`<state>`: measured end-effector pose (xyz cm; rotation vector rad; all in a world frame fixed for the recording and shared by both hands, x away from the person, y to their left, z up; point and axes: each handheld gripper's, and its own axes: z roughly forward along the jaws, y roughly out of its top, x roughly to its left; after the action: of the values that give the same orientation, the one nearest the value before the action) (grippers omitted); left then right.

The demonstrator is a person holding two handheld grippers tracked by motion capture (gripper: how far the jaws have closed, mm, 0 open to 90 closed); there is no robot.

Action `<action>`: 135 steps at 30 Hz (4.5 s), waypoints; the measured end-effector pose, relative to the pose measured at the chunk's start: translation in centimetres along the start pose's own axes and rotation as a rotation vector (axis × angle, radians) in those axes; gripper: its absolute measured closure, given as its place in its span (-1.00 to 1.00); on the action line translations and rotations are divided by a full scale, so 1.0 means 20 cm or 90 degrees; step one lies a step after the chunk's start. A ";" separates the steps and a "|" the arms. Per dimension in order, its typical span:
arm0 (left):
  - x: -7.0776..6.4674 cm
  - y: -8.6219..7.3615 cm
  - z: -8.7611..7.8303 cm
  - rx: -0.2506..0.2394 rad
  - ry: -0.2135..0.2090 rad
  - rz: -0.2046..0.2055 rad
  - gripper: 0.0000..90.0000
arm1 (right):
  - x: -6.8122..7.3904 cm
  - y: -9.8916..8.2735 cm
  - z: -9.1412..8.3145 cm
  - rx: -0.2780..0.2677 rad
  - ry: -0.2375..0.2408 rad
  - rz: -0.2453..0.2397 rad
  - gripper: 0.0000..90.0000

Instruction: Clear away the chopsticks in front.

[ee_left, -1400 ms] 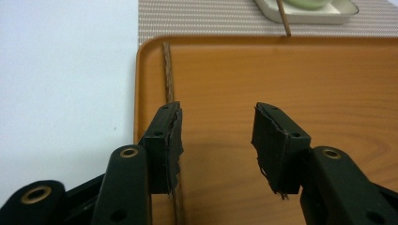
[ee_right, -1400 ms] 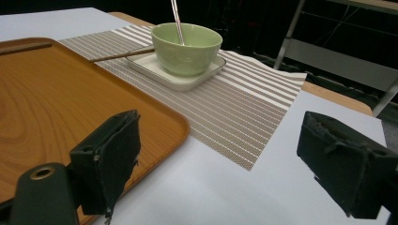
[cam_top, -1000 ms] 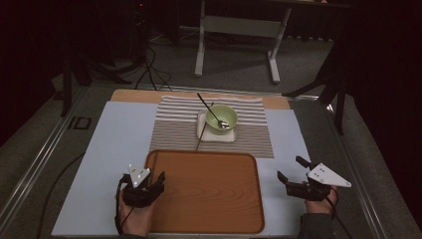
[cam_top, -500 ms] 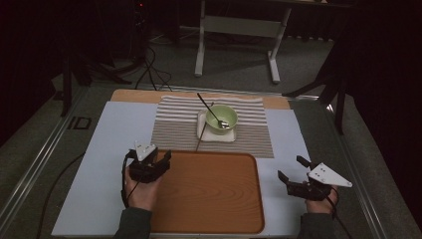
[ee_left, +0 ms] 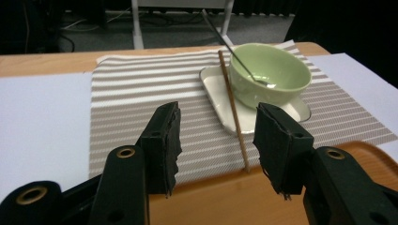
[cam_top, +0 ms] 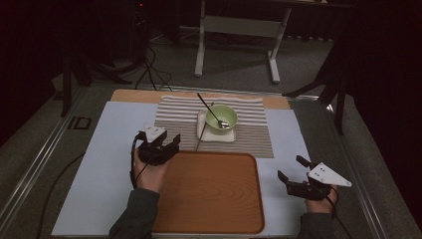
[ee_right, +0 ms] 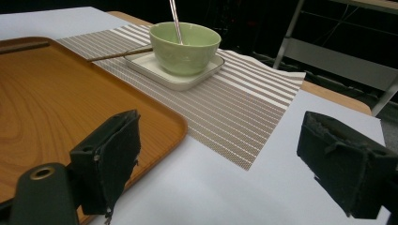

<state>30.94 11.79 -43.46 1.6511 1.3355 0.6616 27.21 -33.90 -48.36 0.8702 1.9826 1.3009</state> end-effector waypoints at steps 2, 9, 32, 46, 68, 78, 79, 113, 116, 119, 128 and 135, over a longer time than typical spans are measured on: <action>-0.01 0.02 0.03 -0.004 -0.003 0.009 0.13 | 0.00 0.00 0.00 -0.001 0.000 0.001 -0.71; -0.04 0.07 0.16 0.000 -0.004 0.022 0.13 | -0.01 0.00 0.00 -0.004 -0.002 0.002 -0.71; -0.09 0.06 0.55 0.065 -0.008 0.049 0.29 | -0.01 0.00 -0.01 -0.009 0.000 0.008 -0.71; -0.14 -0.01 0.72 0.122 -0.016 0.041 0.53 | -0.02 0.00 -0.01 -0.011 -0.001 0.009 -0.71; -0.16 -0.06 0.86 0.177 -0.013 0.016 0.74 | -0.03 0.00 -0.02 -0.017 0.000 0.013 -0.71; -0.16 -0.06 0.87 0.172 0.004 -0.013 0.89 | -0.03 0.00 -0.02 -0.016 0.001 0.014 -0.71; -0.16 -0.06 0.87 0.171 0.006 -0.014 0.89 | -0.03 0.00 -0.02 -0.016 0.001 0.014 -0.71; 0.05 0.08 0.56 0.110 0.077 -0.067 0.91 | -0.02 0.00 -0.02 -0.014 -0.001 0.015 -0.71; 0.05 0.07 0.51 0.108 0.082 -0.066 0.91 | -0.02 0.00 -0.02 -0.015 -0.001 0.014 -0.71; 0.05 0.05 0.46 0.100 0.082 -0.070 0.91 | -0.02 0.00 -0.02 -0.015 -0.002 0.014 -0.71; 0.02 0.01 0.33 0.086 0.081 -0.070 0.91 | -0.02 0.00 -0.02 -0.015 -0.002 0.015 -0.71; -0.01 -0.06 0.24 0.081 0.078 -0.070 0.91 | -0.01 0.00 -0.02 -0.015 -0.001 0.015 -0.71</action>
<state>34.20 10.30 -46.77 1.6446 1.5731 0.6330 27.04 -34.27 -48.20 0.8853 1.9580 1.3338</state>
